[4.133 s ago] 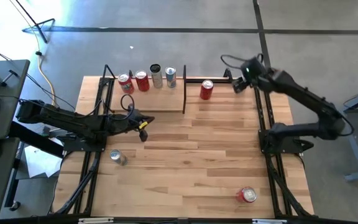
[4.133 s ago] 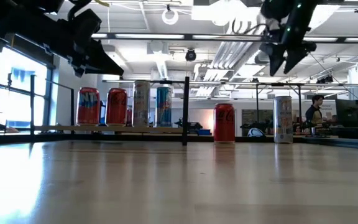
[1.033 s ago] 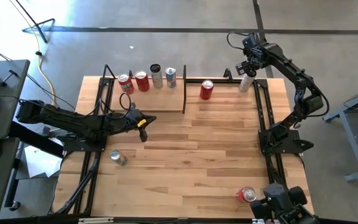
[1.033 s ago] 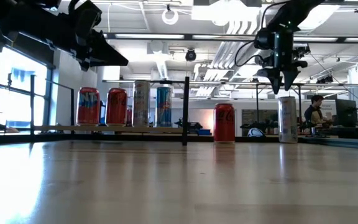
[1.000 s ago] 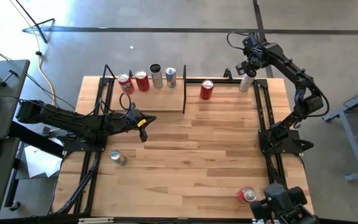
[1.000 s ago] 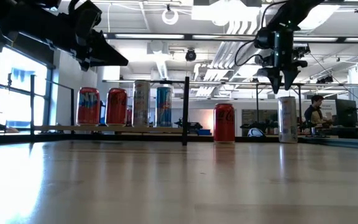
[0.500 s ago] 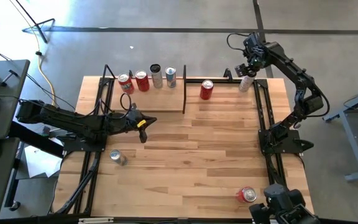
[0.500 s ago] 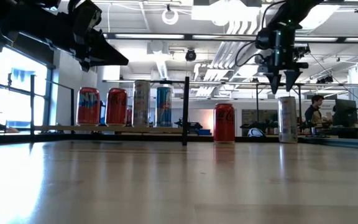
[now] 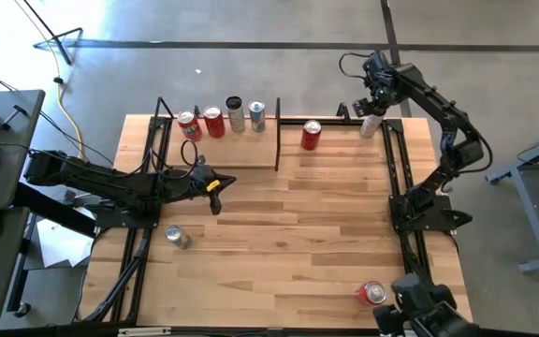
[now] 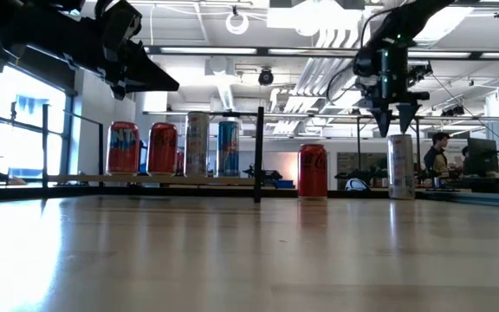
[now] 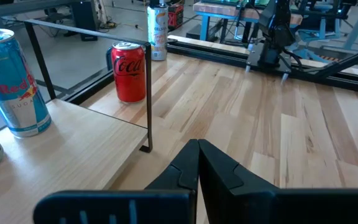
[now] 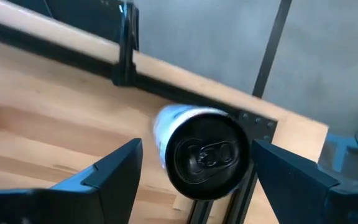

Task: Place canned beverage on shelf
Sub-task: Put the white soda can on the shelf

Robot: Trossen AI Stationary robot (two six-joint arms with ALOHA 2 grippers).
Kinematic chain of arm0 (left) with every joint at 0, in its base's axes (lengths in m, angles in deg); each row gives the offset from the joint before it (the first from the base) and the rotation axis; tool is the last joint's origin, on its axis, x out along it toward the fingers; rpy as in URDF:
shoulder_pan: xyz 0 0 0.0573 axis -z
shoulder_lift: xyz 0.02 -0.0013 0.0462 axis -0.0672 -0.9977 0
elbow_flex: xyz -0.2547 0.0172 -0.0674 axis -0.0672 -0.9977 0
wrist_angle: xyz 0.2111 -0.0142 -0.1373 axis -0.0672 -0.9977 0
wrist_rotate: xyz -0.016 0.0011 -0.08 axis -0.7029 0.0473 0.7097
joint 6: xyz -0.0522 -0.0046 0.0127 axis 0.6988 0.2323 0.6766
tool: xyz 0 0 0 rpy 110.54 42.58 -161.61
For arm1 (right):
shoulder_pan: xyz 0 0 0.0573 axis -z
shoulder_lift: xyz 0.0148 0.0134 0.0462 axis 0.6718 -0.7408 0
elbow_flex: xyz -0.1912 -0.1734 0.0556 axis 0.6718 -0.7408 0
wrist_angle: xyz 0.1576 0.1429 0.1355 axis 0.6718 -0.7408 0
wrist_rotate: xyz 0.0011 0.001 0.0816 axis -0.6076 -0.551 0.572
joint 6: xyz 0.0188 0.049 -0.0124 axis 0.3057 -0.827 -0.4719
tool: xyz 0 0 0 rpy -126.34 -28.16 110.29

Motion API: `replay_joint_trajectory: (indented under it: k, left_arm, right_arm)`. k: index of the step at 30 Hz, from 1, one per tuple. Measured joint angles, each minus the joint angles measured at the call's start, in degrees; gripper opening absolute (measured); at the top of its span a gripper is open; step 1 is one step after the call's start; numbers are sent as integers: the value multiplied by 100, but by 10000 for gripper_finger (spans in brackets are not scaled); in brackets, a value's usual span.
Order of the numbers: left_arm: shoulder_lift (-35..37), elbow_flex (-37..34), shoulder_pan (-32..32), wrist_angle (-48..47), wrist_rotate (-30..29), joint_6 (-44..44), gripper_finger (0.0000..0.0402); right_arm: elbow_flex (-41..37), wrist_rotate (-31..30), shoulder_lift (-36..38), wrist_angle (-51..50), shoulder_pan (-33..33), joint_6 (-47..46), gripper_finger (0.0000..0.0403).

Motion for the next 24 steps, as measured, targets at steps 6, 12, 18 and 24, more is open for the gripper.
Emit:
replay_joint_trajectory:
  k: [6, 12, 18, 24]
  left_arm:
    - [0, 0, -1, 0, 0, -1, 0]
    - [0, 0, 1, 12, 0, -1, 0]
    - [0, 0, 0, 51, 0, -3, 0]
    - [-1, 0, 0, 138, 0, -15, 0]
  right_arm:
    - [9, -366, -406, 40, -40, 129, 286]
    - [13, -412, -450, 18, -35, 151, 286]
    - [7, -253, -351, -219, -141, 149, 286]
    - [21, -226, -312, -376, -219, 148, 286]
